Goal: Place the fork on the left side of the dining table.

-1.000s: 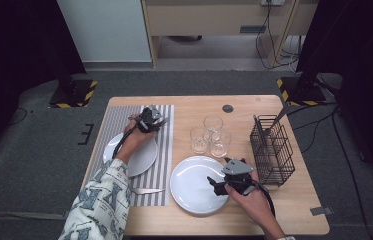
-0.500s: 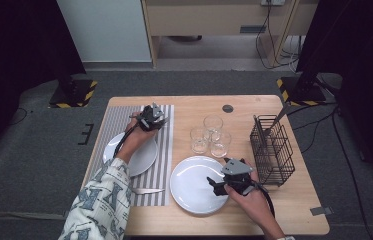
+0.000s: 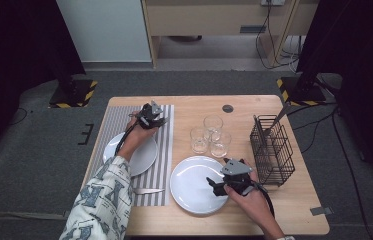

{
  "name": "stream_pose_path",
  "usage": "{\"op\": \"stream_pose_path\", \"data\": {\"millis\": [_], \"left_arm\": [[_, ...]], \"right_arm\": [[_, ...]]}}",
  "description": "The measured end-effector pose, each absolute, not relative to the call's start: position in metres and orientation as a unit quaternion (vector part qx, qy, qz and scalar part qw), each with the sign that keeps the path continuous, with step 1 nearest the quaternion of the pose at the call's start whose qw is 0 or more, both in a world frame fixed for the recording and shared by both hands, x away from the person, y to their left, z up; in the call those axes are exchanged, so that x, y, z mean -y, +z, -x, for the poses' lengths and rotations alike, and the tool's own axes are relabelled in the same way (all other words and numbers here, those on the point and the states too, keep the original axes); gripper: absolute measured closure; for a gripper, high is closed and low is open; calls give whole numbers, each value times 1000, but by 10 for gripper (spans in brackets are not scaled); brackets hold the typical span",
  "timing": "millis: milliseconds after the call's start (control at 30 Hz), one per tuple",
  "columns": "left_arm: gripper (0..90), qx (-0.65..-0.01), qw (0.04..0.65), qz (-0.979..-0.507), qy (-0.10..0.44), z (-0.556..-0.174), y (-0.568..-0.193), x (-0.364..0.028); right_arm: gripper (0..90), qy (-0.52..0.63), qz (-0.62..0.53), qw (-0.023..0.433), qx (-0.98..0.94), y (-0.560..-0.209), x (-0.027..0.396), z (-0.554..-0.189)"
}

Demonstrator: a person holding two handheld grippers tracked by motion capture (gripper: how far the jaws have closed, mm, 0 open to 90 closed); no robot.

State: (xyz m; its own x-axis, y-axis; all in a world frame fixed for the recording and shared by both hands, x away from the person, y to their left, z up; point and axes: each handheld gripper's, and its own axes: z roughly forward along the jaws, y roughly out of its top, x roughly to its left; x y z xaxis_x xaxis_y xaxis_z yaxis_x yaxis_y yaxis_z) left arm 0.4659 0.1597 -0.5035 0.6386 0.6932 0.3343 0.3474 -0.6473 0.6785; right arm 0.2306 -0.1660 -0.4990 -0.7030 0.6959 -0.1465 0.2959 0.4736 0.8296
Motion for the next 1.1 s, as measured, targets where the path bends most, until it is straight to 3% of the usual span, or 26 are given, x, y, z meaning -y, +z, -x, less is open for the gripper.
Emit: {"op": "stream_pose_path", "data": {"millis": [1100], "left_arm": [[619,-293,282,-864,296,-465,-497,-151]], "right_arm": [[97,412,-300,239,-827,-501,166,-231]]}}
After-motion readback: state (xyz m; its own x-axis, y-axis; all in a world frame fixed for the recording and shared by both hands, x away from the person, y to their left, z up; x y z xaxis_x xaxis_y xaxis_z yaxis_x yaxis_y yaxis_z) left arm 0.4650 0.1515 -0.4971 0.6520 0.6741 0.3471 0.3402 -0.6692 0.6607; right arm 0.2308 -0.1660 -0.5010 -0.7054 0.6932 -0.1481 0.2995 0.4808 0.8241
